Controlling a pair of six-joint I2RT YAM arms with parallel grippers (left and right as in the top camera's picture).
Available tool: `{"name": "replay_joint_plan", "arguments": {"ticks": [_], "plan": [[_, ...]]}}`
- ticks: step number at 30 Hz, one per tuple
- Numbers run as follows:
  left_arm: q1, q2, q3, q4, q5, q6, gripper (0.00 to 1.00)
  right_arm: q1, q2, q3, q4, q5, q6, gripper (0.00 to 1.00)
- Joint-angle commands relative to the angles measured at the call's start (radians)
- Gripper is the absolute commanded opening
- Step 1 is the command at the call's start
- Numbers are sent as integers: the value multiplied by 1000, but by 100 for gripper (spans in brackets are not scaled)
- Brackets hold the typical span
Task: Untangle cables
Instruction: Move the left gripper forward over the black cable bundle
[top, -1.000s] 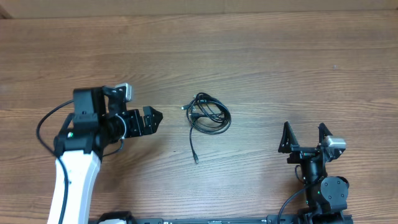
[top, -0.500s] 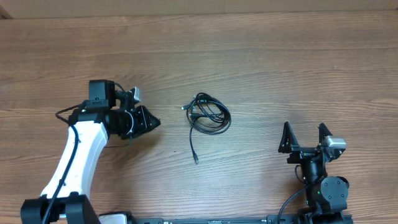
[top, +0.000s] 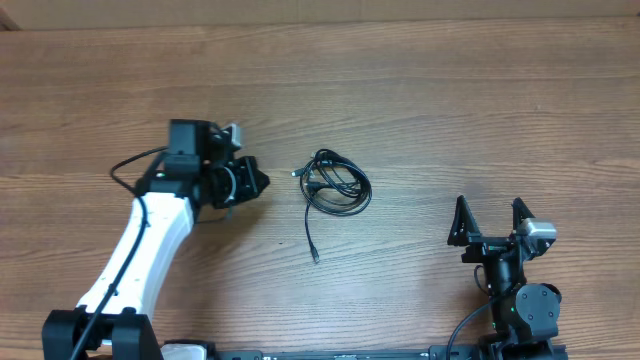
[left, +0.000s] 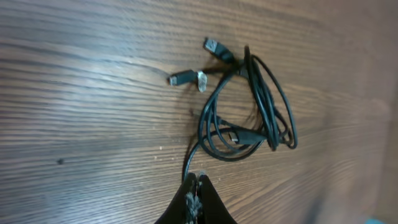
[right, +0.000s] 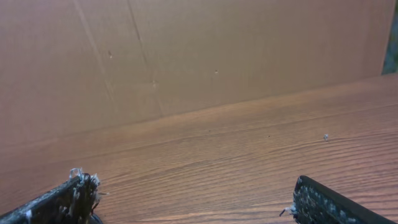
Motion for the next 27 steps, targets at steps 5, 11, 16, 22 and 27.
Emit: {"name": "replay_joint_plan", "arguments": {"ticks": [5,11,16,22,27], "plan": [[-123,3,17,18,-95,-20,4,2,-8,-10,5,-2,-5,100],[-159,3,17,31,-115,-20,4,2,-8,-10,5,-2,-5,100],[-159,3,17,24,-122,-20,15,2,-8,-10,5,-2,-5,100],[-173,3,17,-51,-121,-72,32,2,-8,-10,5,-2,-5,100],[-200,7,17,-49,-127,-72,4,2,-8,-10,5,-2,-5,100]]}}
